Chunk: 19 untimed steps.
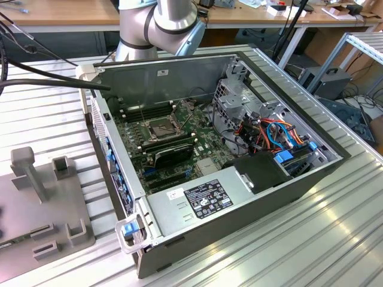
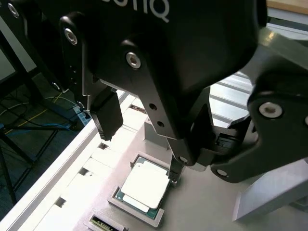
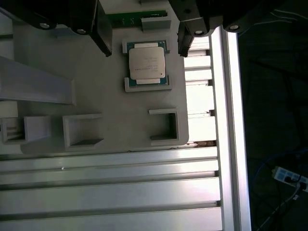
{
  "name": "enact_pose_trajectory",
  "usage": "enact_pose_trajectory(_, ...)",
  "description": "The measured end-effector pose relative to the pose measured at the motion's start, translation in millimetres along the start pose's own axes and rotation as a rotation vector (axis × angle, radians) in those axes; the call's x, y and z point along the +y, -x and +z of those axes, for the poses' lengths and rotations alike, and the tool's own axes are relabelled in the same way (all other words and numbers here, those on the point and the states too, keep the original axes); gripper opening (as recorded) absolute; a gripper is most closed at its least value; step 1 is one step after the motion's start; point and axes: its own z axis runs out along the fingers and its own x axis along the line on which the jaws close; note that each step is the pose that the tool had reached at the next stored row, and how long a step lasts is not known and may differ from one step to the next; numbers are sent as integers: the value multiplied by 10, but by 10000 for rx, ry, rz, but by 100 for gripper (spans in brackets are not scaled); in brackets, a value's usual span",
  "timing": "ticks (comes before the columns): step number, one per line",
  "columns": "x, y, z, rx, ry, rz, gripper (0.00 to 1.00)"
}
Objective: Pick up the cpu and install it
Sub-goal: 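Pick up the cpu and move it towards the insertion slot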
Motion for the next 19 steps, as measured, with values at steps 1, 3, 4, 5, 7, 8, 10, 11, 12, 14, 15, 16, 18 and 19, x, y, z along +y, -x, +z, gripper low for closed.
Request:
enact_pose_trajectory(1,0,0,0,0,-1,0,66)
enact_pose_trajectory(3,0,0,4,-1,-20,0,66)
enact_pose_trajectory(4,0,0,6,-2,-19,0,66)
enact_pose_trajectory(5,0,0,7,-2,-20,1,66)
enact_pose_trajectory(7,0,0,11,-1,-21,0,66)
enact_pose_trajectory(8,0,0,15,-1,-20,0,66)
enact_pose_trajectory(10,-1,0,19,-1,-21,0,66)
enact_pose_trajectory(11,-1,0,20,-2,-20,0,66)
enact_pose_trajectory(12,-1,0,23,-3,-19,0,66)
enact_pose_trajectory(14,-1,0,27,-1,-20,0,66)
enact_pose_trajectory(15,-1,0,30,-2,-20,0,66)
enact_pose_trajectory(16,-1,0,33,-1,-20,0,66)
enact_pose_trajectory(18,-1,0,34,-1,-21,0,66)
enact_pose_trajectory(19,-1,0,34,0,-21,0,66)
